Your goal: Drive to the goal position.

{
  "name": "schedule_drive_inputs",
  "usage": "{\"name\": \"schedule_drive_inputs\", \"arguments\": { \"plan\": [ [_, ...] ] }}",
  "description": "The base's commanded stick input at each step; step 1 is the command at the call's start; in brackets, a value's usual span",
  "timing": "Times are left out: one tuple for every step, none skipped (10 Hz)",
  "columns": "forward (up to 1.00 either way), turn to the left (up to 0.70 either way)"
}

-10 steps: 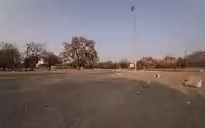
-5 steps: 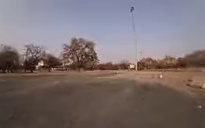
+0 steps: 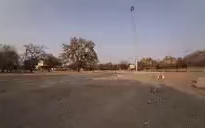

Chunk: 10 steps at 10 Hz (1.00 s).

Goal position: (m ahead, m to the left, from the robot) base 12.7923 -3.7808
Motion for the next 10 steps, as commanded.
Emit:
{"name": "schedule_drive_inputs", "arguments": {
  "plan": [
    [0.70,0.00],
    [0.70,0.00],
    [0.70,0.00],
    [0.70,0.00],
    [0.70,0.00],
    [0.70,0.00],
    [0.70,0.00],
    [0.70,0.00],
    [0.70,0.00],
    [0.70,0.00]
  ]
}}
